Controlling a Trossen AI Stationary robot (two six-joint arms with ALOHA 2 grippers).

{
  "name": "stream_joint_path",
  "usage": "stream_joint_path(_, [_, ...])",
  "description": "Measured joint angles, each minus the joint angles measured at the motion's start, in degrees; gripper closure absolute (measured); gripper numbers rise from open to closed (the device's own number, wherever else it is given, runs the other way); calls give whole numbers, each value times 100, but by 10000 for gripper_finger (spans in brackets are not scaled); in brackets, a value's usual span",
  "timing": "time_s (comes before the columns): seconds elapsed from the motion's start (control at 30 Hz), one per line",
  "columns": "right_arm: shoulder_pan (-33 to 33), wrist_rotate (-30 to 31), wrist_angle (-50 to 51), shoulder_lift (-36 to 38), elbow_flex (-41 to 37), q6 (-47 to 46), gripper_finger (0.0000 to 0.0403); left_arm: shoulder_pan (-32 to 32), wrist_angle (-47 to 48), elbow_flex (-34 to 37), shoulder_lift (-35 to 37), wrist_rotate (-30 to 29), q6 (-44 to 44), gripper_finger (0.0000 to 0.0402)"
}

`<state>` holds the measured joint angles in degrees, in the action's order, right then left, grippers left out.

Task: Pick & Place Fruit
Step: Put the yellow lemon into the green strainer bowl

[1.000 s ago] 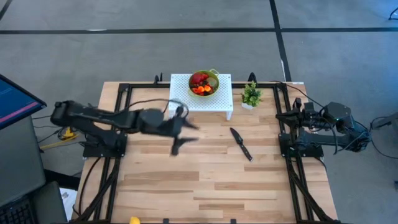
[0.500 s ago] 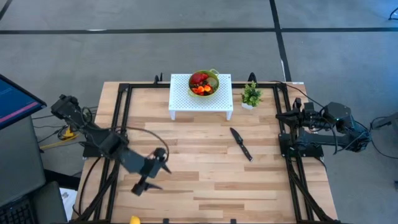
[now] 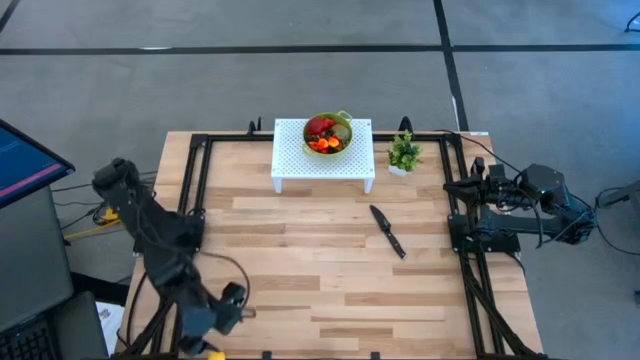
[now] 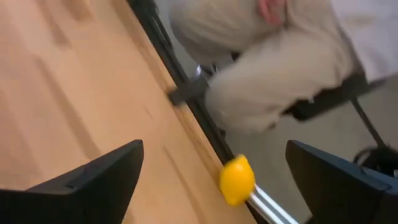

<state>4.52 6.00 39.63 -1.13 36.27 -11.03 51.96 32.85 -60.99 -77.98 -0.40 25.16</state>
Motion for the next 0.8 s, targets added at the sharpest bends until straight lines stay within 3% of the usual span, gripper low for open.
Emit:
stream_joint_path(0.4, [0,0,-1,0,0,-1,386,567,32,2,-914,621,729,32])
stream_joint_path(0.8, [0,0,1,0,0,-1,386,808,63,2,-1579,651,729,50])
